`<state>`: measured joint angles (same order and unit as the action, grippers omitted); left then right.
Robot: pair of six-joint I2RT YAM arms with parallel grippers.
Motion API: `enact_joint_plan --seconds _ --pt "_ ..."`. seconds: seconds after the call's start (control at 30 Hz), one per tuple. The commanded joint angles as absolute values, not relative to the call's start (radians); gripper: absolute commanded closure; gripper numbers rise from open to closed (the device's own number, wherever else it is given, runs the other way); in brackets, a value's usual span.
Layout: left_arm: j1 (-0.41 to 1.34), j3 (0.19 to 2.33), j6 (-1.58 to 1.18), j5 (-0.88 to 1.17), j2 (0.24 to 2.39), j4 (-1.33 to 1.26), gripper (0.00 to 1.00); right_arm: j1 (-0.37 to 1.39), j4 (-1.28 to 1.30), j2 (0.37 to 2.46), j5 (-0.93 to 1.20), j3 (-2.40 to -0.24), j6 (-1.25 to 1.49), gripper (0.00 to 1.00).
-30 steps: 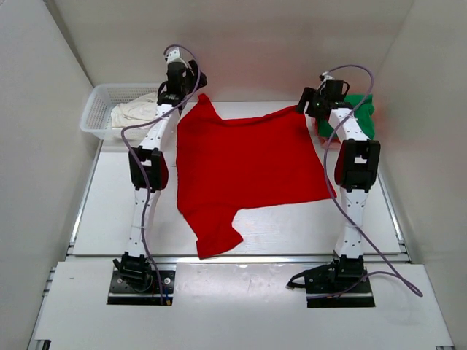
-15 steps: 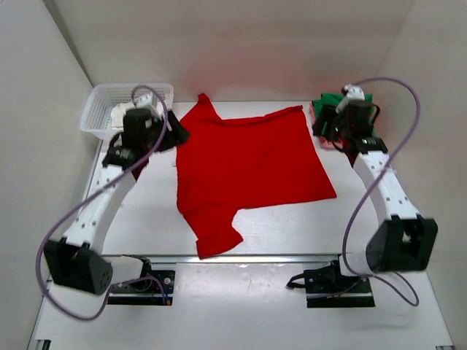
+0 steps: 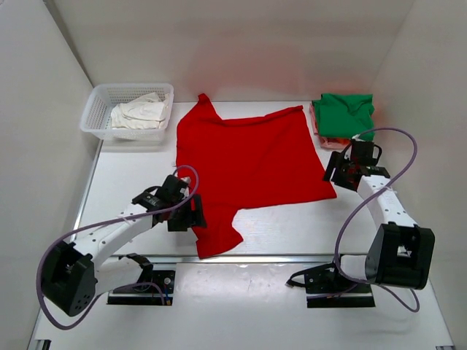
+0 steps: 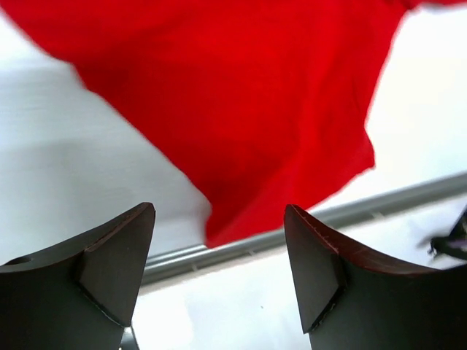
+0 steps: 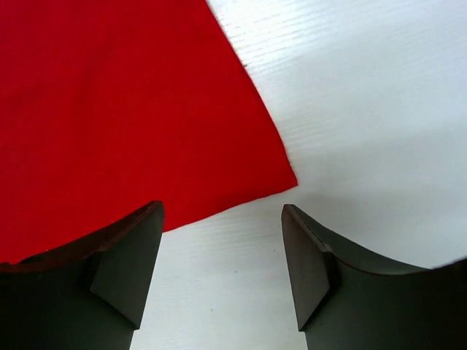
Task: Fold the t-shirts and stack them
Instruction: Flatten out the tshirt
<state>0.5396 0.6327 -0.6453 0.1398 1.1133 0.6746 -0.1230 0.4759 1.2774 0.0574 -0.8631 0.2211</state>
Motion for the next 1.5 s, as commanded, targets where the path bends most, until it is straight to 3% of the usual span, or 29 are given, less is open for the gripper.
enact_joint_plan --seconds 0.0,0.2,0.47,0.5,0.53,0.57,0.63,0.67,0.7,0.9,1.0,1.03,1.07,1.3,1.47 --pt "0.594 0.652 -0.695 0.201 1.106 0.664 0.16 -0.12 0.448 1.321 0.066 -0.853 0.242 0.37" --pt "0.744 0.624 -0.741 0.198 1.207 0.638 0.17 -0.115 0.4 1.384 0.069 -0.85 0.264 0.36" --pt "0.785 0.629 -0.752 0.137 1.281 0.649 0.2 -0.136 0.376 1.465 0.044 -0.862 0.276 0.35" --pt "0.796 0.627 -0.75 0.132 1.295 0.641 0.33 -0.146 0.367 1.495 0.041 -0.867 0.281 0.35" --pt "0.798 0.629 -0.756 0.129 1.299 0.635 0.38 -0.149 0.368 1.506 0.037 -0.87 0.284 0.35" --pt "0.798 0.626 -0.762 0.135 1.295 0.623 0.56 -0.146 0.362 1.511 0.044 -0.873 0.287 0.35" --pt "0.801 0.624 -0.772 0.137 1.292 0.609 0.77 -0.143 0.351 1.543 0.037 -0.877 0.293 0.35" --pt "0.798 0.624 -0.778 0.133 1.284 0.603 0.92 -0.144 0.35 1.546 0.034 -0.88 0.295 0.36" --pt "0.795 0.621 -0.779 0.13 1.276 0.594 1.0 -0.144 0.35 1.564 0.035 -0.879 0.298 0.36" --pt "0.763 0.627 -0.807 0.109 1.172 0.578 1.0 -0.133 0.367 1.641 -0.022 -0.931 0.311 0.39" --pt "0.723 0.641 -0.81 0.104 1.108 0.581 1.0 -0.143 0.4 1.686 0.026 -0.982 0.298 0.61" --pt "0.712 0.661 -0.801 0.103 1.1 0.589 1.0 -0.143 0.431 1.701 0.043 -0.994 0.296 0.85" --pt "0.687 0.673 -0.786 0.104 1.085 0.609 1.0 -0.138 0.46 1.703 0.044 -1.014 0.284 1.0" --pt "0.432 0.987 -0.621 0.158 1.067 0.693 1.0 -0.141 0.515 1.462 0.101 -1.031 0.27 1.0" --pt "0.24 1.597 -0.431 0.132 1.284 0.851 1.0 -0.115 0.573 1.324 0.179 -1.201 0.268 1.0"
